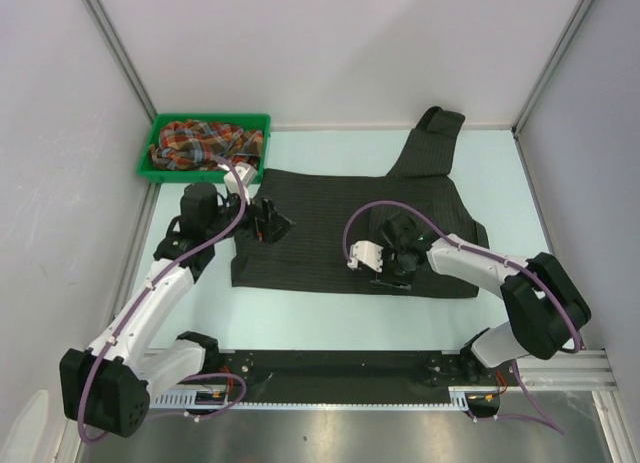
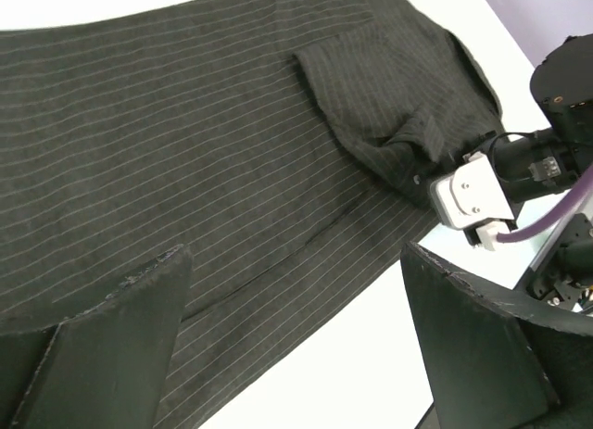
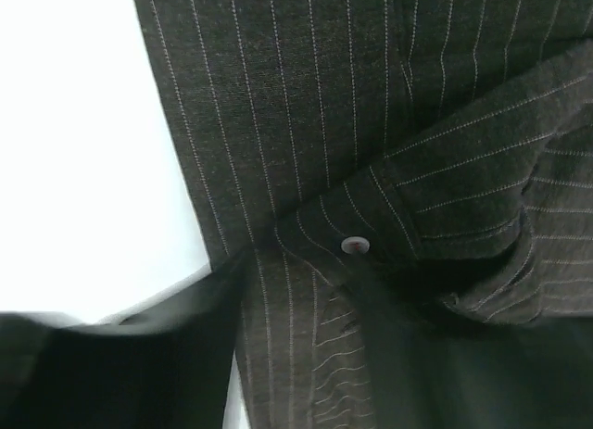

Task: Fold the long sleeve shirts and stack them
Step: Fold the shirt

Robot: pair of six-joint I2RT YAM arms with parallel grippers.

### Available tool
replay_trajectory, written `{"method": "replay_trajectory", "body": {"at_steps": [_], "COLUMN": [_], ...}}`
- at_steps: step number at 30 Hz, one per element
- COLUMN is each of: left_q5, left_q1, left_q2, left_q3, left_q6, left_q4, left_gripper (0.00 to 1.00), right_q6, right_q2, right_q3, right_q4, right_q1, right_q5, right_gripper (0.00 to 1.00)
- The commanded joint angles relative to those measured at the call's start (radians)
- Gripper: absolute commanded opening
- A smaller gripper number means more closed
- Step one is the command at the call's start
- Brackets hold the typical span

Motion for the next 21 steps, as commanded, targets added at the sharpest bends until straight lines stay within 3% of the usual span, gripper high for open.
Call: {"method": "replay_trajectory", "body": {"at_steps": [1,6,13,17,21], "left_q5": [0.034,0.041,0.036,0.034,0.031], "left_q1": [0.029,0.036,0.059,0.142,0.205], "left_q2": [-0.022,-0.023,-0.019,-0.019,-0.022], "left_q3": [0.027,0.017,0.022,0.014,-0.016], "left_q6": [0.037,0.036,0.004,-0.048,-0.094], "left_q4": [-0.016,-0.010,0.005,0.011,-0.007], "left_gripper": [1.00,0.99,0.99,1.00,0.99], "right_q6": [-0.027,-0.064,0.022,0.221,0.512], "right_q2": [0.012,0.011,-0.002,0.023,0.043], "right_q3": [0.053,0.105,0.283,0.433,0.506], "right_q4": [0.022,-0.024,-0.171,-0.240,-0.178], "right_q1": [0.007,0.007,-0.012,-0.044,-0.059], "right_q5": [0.024,0.039,-0.091,-0.263,-0.433], "right_gripper": [0.38,0.01,0.00,0.00,0.00]}}
